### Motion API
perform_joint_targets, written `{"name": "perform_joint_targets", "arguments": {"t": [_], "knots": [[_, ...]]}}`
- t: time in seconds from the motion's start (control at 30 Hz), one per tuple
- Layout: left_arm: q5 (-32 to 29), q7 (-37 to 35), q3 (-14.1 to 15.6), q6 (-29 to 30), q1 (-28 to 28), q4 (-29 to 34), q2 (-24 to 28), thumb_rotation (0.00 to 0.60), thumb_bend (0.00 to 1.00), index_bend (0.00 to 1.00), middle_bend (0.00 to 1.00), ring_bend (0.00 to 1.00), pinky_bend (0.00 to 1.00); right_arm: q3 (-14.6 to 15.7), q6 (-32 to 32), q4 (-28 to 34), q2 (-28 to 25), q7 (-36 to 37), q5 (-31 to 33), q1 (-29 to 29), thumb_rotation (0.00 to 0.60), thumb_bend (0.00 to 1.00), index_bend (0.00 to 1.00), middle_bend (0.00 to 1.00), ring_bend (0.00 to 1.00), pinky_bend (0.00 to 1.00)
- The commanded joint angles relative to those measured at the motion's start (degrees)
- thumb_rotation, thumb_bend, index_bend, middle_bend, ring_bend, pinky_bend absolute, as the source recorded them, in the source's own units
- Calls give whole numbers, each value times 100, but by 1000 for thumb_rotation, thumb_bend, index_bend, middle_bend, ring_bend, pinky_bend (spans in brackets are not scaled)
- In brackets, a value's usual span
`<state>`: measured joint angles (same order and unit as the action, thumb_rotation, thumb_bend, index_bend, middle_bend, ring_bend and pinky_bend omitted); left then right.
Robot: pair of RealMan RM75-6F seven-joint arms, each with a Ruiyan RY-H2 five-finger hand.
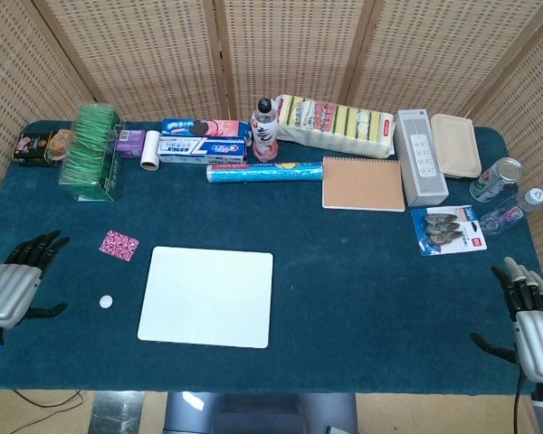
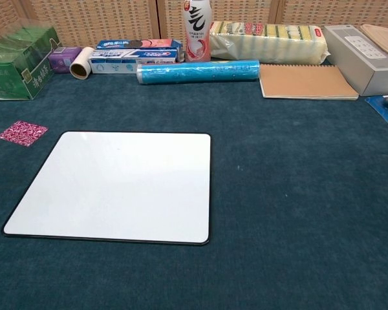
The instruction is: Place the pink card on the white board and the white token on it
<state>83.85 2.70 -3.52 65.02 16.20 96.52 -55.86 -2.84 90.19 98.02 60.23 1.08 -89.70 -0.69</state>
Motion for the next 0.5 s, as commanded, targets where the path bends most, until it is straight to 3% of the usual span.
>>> {"name": "perform_joint_targets", "arguments": {"t": [0.03, 0.13, 0.33, 0.5], "knots": [[-526, -247, -307, -1104, 787, -576, -396, 600, 146, 25, 0, 0, 74, -6, -10, -6, -2, 19, 8, -4, 600, 0, 18, 0, 4, 0], [-898, -411, -460, -1578, 1137, -1157, -817, 600, 187, 112, 0, 0, 75, -23, -99, -33, 1, 62, 92, -33, 600, 0, 18, 0, 4, 0], [-1259, -383, -590, -1911, 1503, -1884, -1398, 600, 202, 210, 0, 0, 74, -84, -258, -100, 19, 107, 281, -95, 600, 0, 19, 0, 4, 0], [-1382, -286, -587, -2031, 1689, -2344, -1814, 600, 211, 221, 0, 0, 74, -79, -275, -102, 29, 94, 271, -105, 600, 0, 19, 0, 4, 0]]}}
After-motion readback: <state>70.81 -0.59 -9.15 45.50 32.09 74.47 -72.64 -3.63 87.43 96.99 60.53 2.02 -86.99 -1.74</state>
